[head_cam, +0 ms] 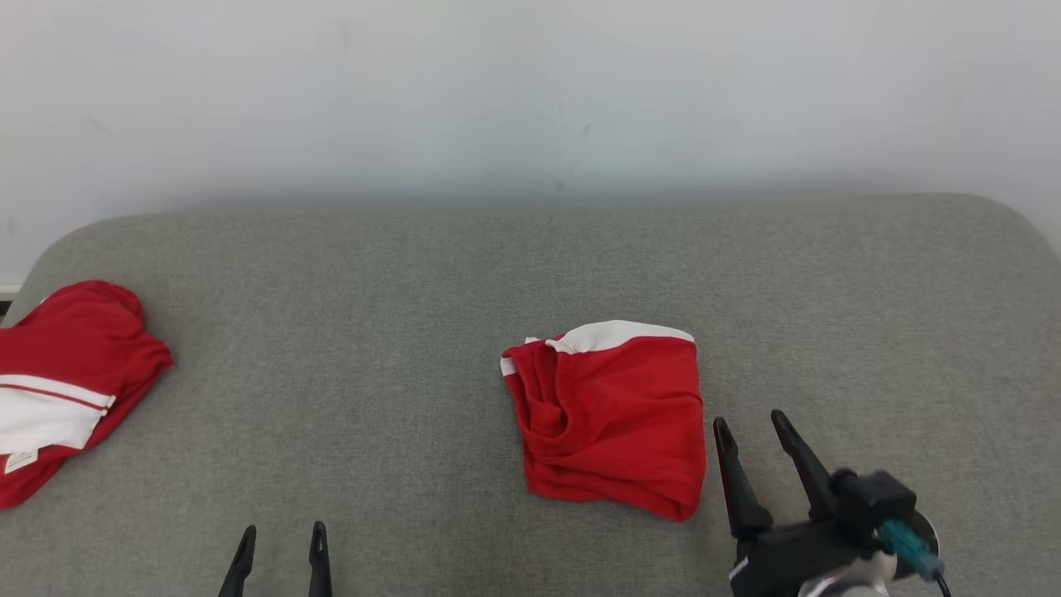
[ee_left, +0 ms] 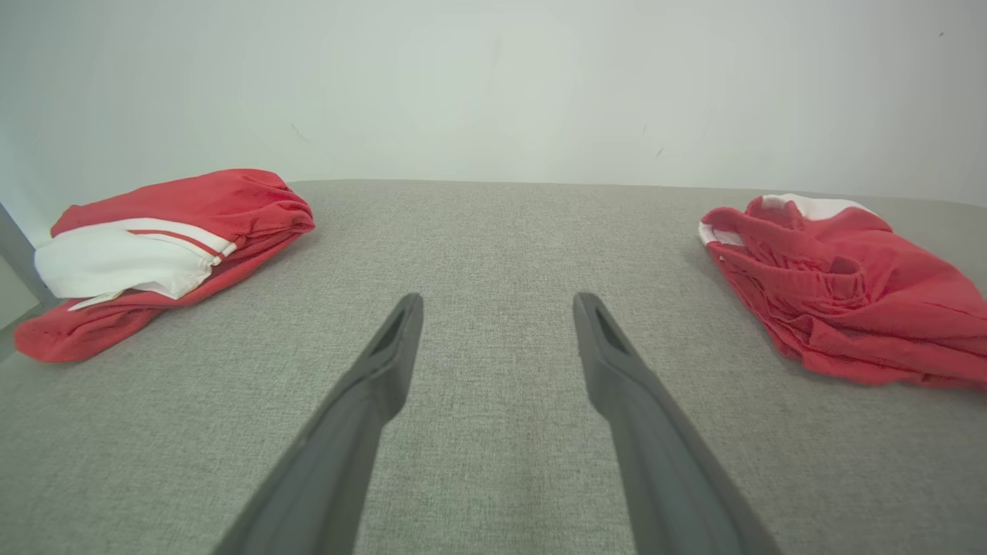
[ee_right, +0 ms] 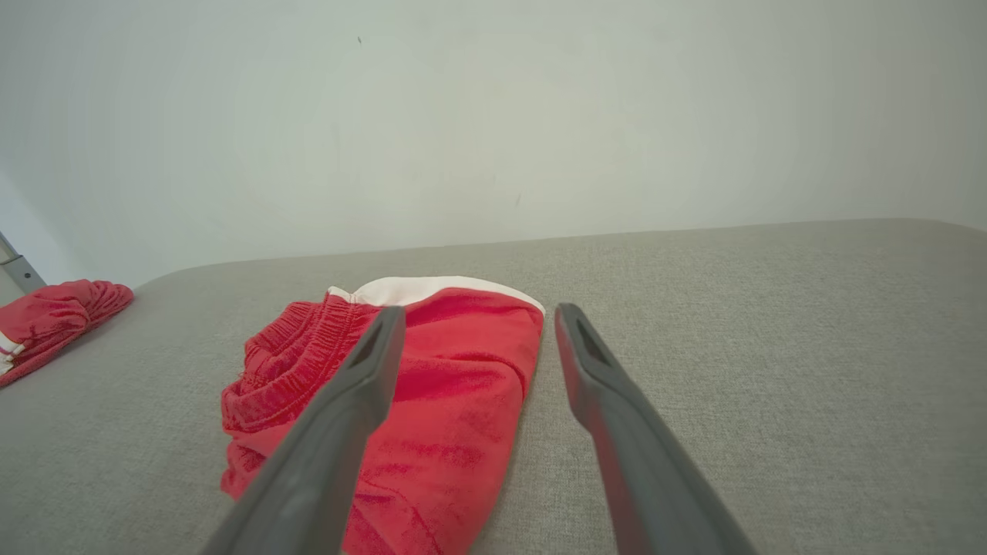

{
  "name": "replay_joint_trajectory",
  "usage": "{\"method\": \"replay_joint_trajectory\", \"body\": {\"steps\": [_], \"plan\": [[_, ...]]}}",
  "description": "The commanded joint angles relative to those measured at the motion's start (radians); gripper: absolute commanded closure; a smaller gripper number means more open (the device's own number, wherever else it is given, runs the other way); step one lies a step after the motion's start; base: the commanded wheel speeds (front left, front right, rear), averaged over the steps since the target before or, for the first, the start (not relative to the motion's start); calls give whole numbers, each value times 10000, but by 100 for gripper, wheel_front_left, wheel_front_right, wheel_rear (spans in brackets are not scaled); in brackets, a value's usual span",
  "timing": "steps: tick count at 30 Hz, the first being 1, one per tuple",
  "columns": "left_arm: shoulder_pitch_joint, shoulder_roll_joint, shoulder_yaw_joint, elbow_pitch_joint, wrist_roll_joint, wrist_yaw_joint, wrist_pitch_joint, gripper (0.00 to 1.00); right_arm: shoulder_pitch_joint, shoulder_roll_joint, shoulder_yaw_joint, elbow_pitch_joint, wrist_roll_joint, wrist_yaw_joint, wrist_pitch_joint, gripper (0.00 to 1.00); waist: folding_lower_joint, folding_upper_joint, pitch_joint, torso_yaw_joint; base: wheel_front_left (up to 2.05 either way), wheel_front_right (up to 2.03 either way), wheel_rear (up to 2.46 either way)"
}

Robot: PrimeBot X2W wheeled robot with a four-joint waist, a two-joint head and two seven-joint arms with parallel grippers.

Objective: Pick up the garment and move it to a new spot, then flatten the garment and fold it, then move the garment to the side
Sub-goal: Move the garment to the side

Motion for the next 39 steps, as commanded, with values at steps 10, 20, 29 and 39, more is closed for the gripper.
{"method": "replay_joint_trajectory", "body": {"steps": [10, 20, 29, 39], "plan": [[-605, -8, -289, -74, -298, 115, -32, 0, -3401, -349, 139, 4862, 519, -24, 182, 0, 0, -1, 908, 857, 0, 0, 0], [-915, -7, -402, -107, -407, 225, -32, 0, -4698, -85, 576, 7455, 1148, -24, 213, 0, 0, -1, 1232, 1028, 0, 0, 0], [-1045, -7, -368, -272, -464, 231, -32, 0, -4897, 151, 1443, 8076, 1713, -24, 176, 100, 0, -1, 1276, 766, 0, 0, 0], [-1717, -7, -363, -872, -364, -52, -32, 0, -7069, -1423, 2841, 7672, 1577, -26, 370, 100, 0, -1, 2456, 170, 0, 0, 0]]}}
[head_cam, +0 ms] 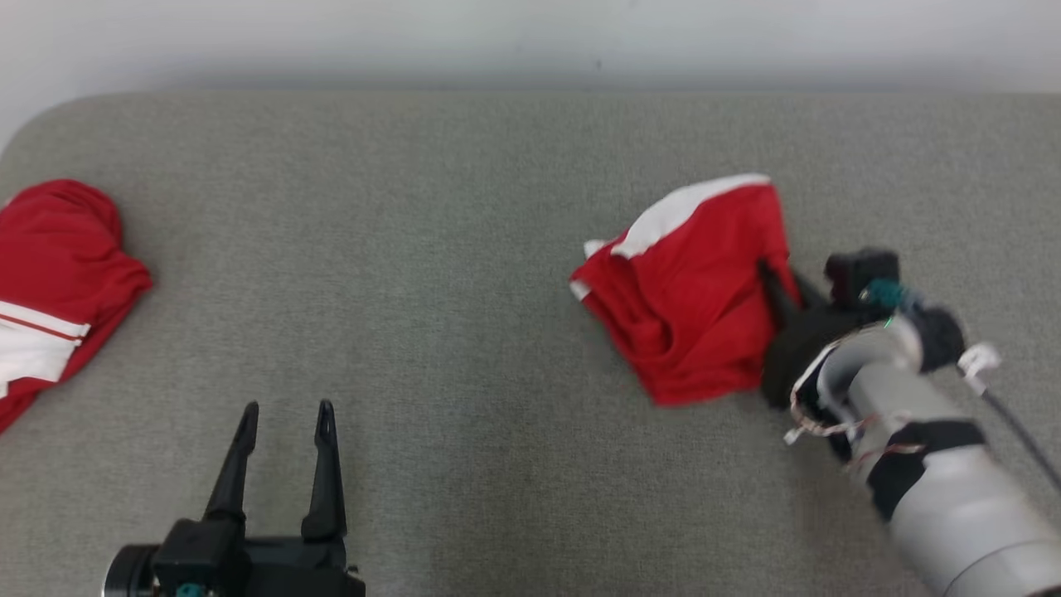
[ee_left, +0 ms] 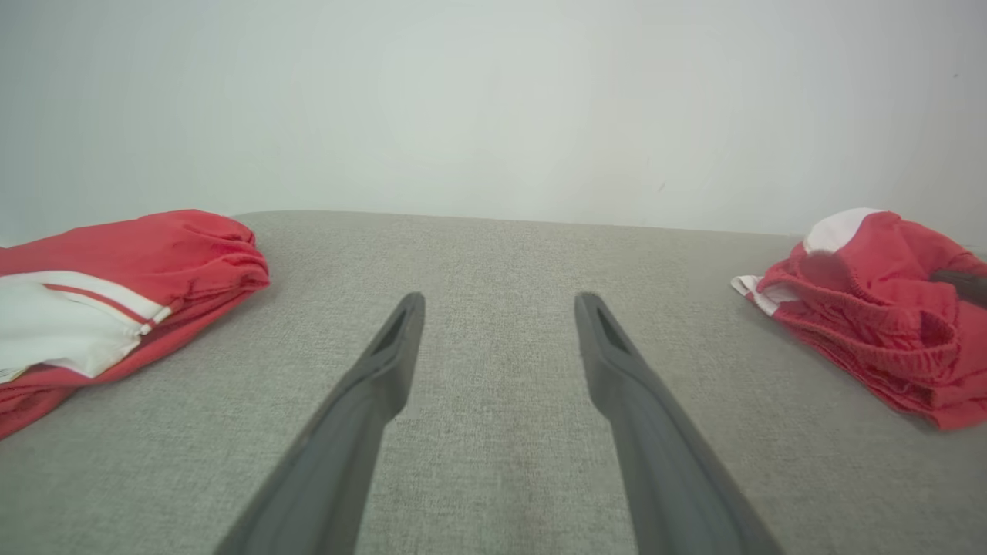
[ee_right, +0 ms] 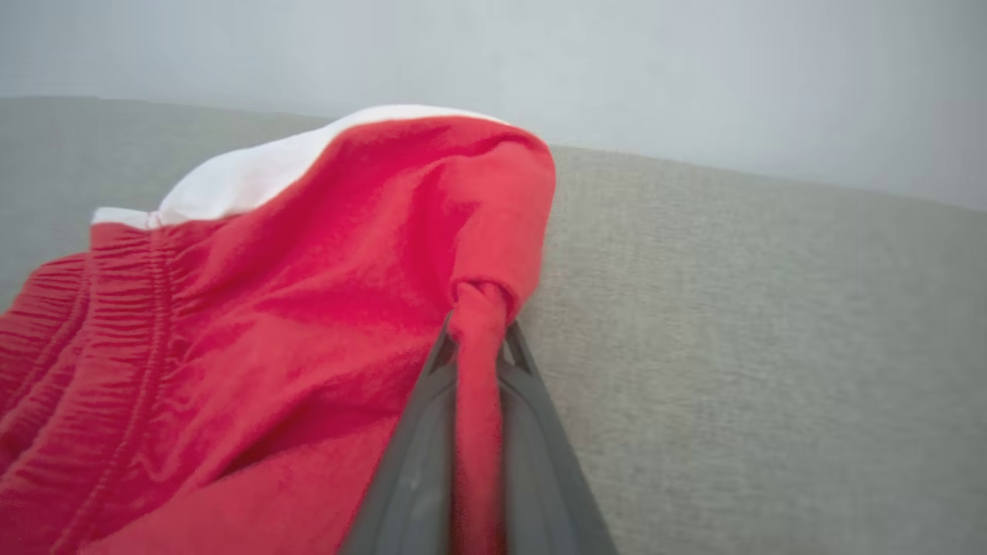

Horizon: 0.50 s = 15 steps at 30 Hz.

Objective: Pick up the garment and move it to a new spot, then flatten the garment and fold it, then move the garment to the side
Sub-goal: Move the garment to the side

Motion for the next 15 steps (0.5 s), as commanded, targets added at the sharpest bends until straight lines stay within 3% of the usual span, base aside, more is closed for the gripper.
{"method": "replay_joint_trajectory", "body": {"steps": [1, 15], "plan": [[-344, -9, 1, -164, 108, -66, -32, 0, -560, -422, 373, -107, -146, -28, 140, 100, -1, -1, 771, -410, 0, 0, 0], [-1720, -2, 246, -1122, 599, -526, -32, 0, -3787, -3151, 2506, -823, 355, -28, 977, 100, -1, -1, 3344, -1832, 0, 0, 0]]}}
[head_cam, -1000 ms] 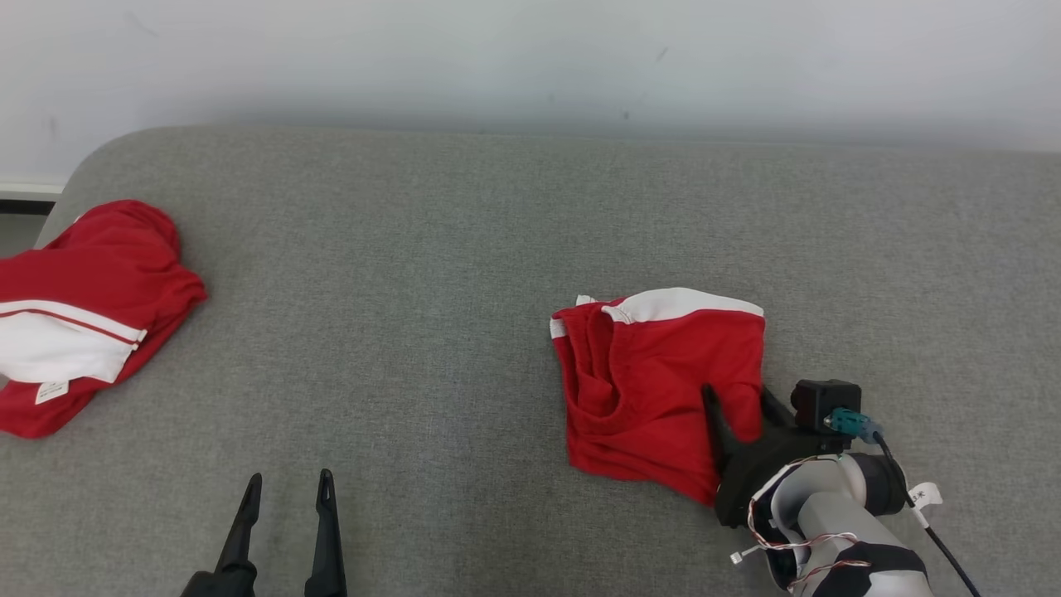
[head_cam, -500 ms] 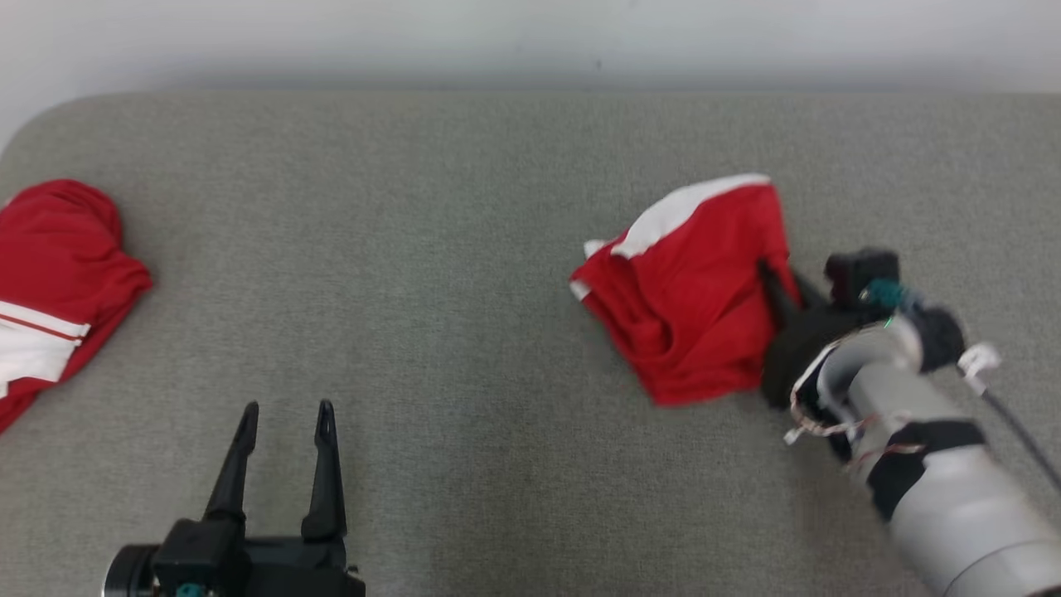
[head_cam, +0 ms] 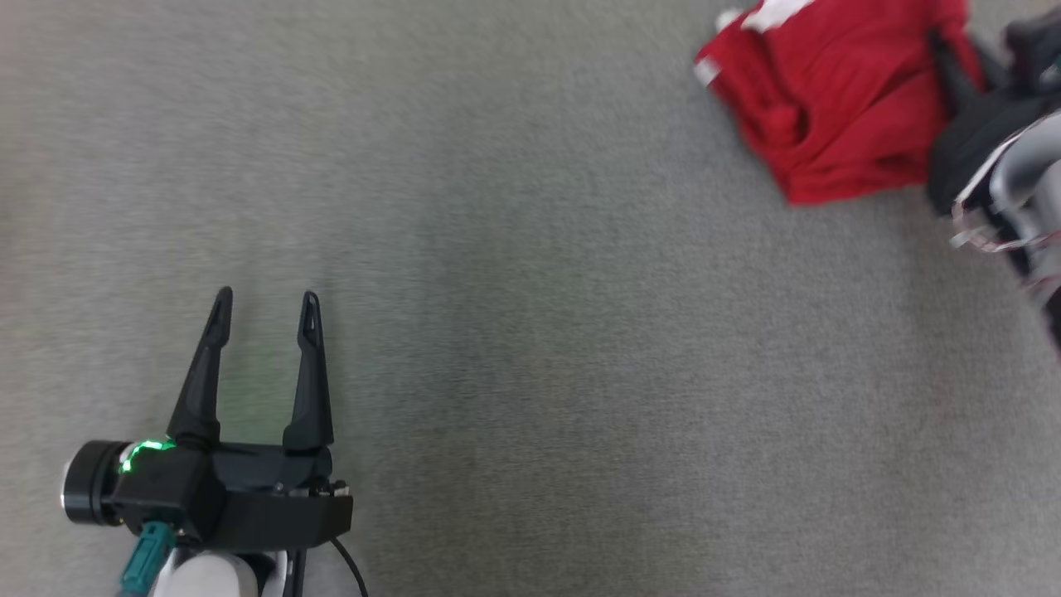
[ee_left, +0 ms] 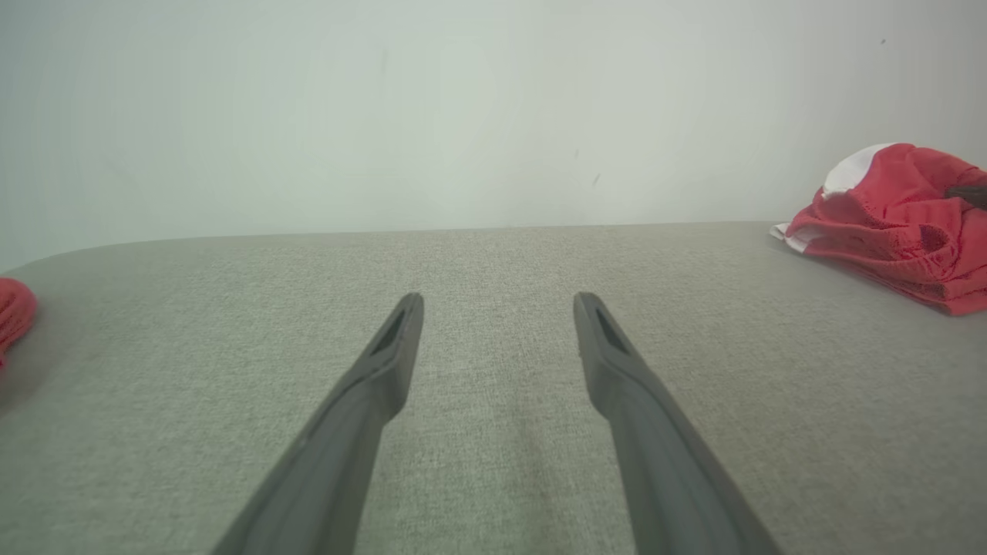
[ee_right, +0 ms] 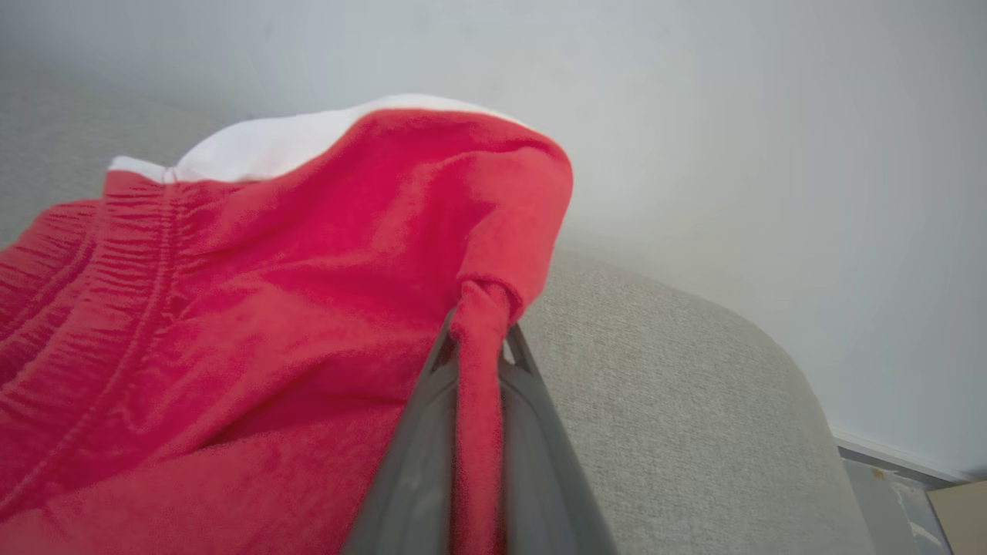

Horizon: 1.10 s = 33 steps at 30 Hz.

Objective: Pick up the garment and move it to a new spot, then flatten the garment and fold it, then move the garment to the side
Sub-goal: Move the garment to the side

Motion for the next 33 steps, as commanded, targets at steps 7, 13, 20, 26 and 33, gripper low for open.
{"method": "replay_joint_trajectory", "body": {"steps": [7, 13, 20, 26, 33], "plan": [[-548, 154, 156, -503, 403, -239, -32, 0, -1056, -859, 657, -138, 317, -28, 306, 100, -3, -2, 1593, -1219, 0, 0, 0], [-704, 172, 113, -1283, 535, -302, -32, 0, -1735, -1762, 1042, -37, 364, -28, 440, 100, -3, -2, 1942, -1293, 0, 0, 0], [-771, 264, 46, -2240, 690, -351, -32, 0, -2679, -2490, 1448, -42, 77, -28, 545, 100, -3, -2, 2338, -1509, 0, 0, 0], [-847, 378, -61, -2815, 808, -369, -32, 0, -3355, -2902, 1480, 140, 106, -28, 634, 100, -3, -2, 2620, -1595, 0, 0, 0], [-718, 439, -65, -3181, 935, -363, -32, 0, -3439, -2904, 1478, 506, 48, -28, 552, 100, -3, -2, 2756, -1623, 0, 0, 0]]}}
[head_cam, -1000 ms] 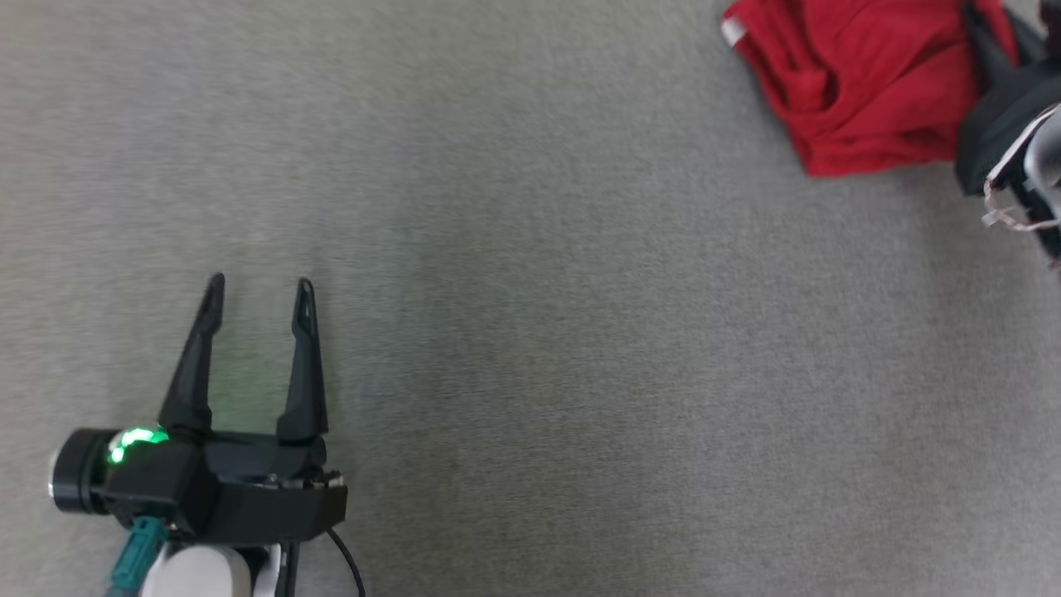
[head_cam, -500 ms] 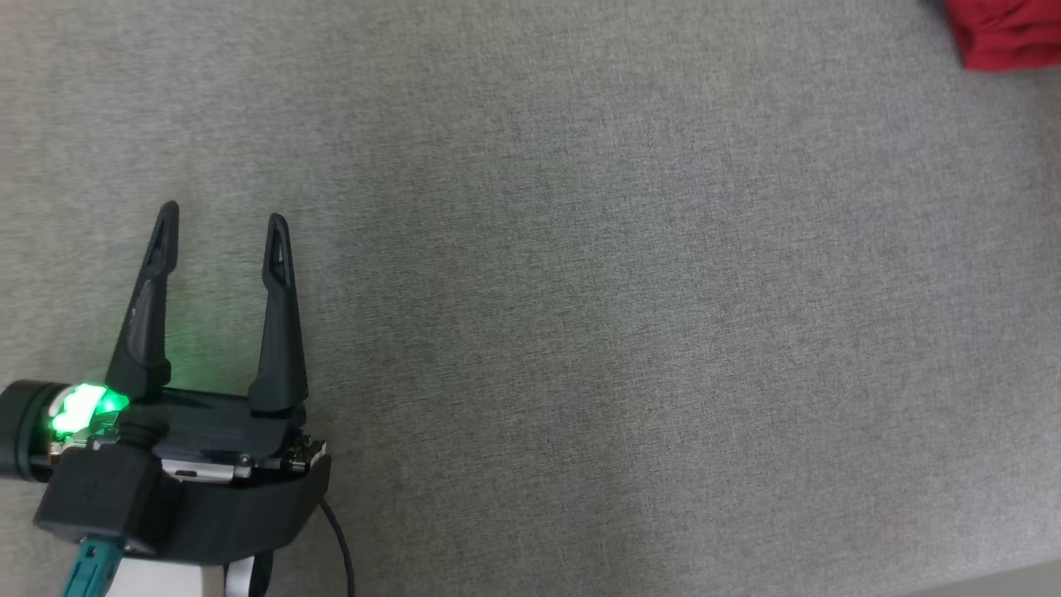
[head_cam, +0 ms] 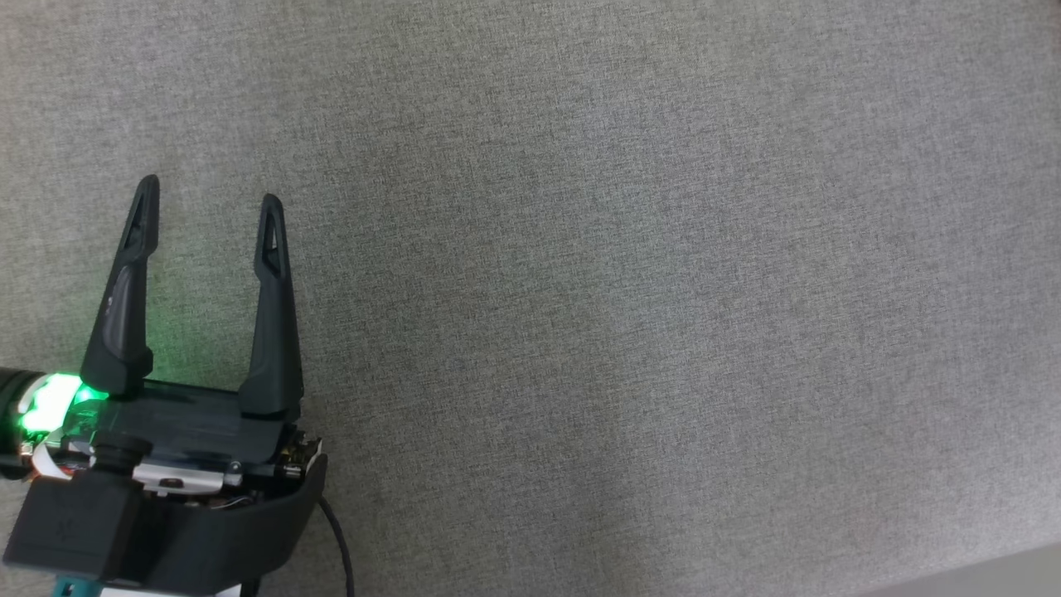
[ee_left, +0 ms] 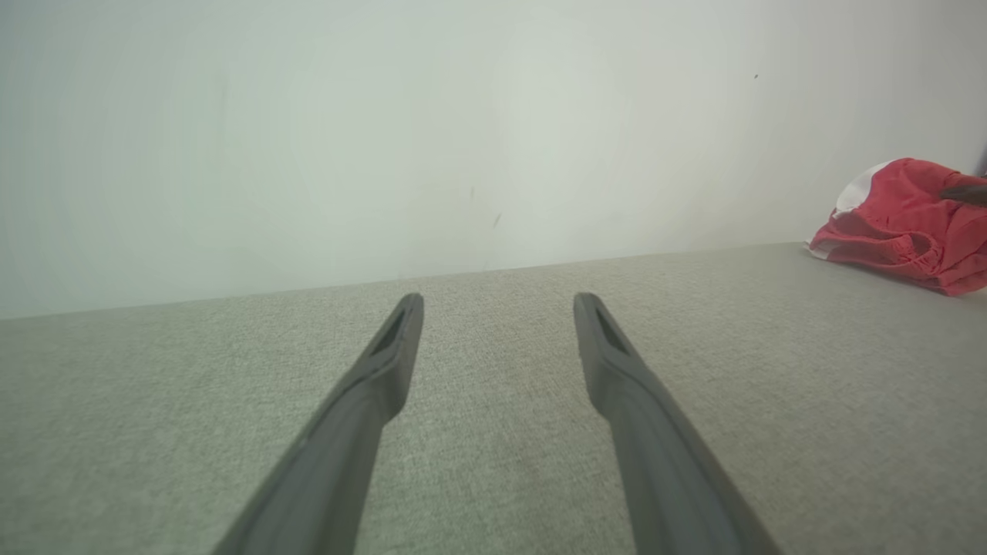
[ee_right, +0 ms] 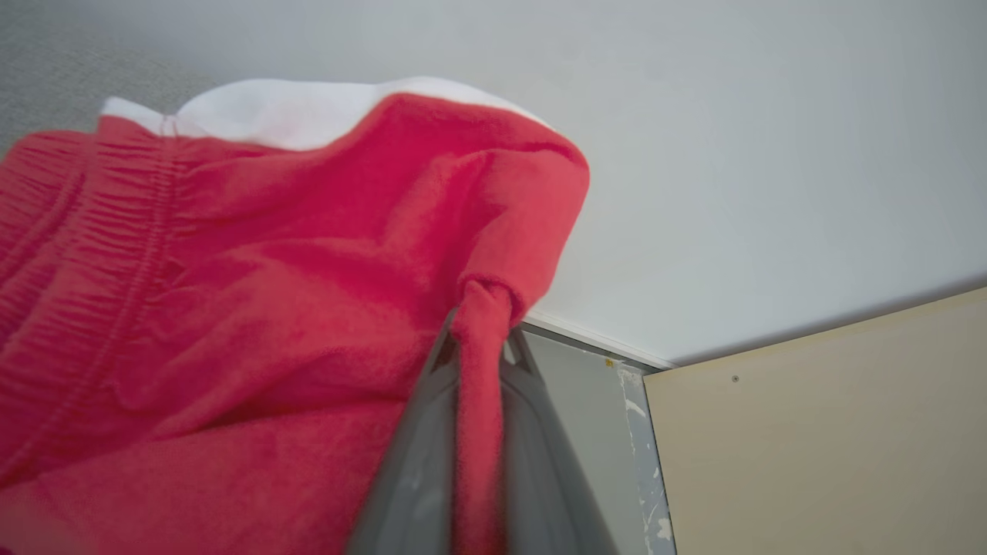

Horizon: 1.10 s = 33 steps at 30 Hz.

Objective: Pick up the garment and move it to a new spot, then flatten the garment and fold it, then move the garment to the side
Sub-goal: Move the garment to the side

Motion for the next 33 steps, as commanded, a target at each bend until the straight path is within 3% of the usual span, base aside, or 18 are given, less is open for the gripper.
{"method": "replay_joint_trajectory", "body": {"steps": [1, 2, 3, 15, 20, 27, 33], "plan": [[8, 51, 45, -33, 108, -37, -32, 0, -40, 59, -94, 90, 56, -28, -114, 100, 0, -1, 11, -9, 0, 0, 0], [15, 57, 48, -33, 115, -37, -32, 0, -66, 75, -119, 99, 37, -28, -205, 54, 0, -1, 21, -15, 0, 0, 0], [9, 59, 54, -29, 117, -37, -32, 0, -71, 89, -108, 132, -33, -28, -251, 0, 0, -1, 31, -16, 0, 0, 0], [122, -51, 117, 411, -74, 50, -32, 0, -324, 318, -275, 534, -657, -28, -1021, 0, 0, -1, -554, 98, 0, 0, 0], [474, -181, 255, 820, -292, 190, -32, 0, 38, 805, -648, 265, -569, -28, -1616, 0, 0, -1, -1583, 302, 0, 0, 0], [1372, -327, 623, 1612, -572, 361, -32, 0, 1444, 1593, -1631, -1737, -278, -28, -1847, 0, 0, -1, -3210, 657, 0, 0, 0], [2255, -374, 876, 2104, -672, 553, -32, 0, 4042, 2424, -3823, -3933, -677, -28, -1835, 0, 0, -1, -4449, 886, 0, 0, 0]]}}
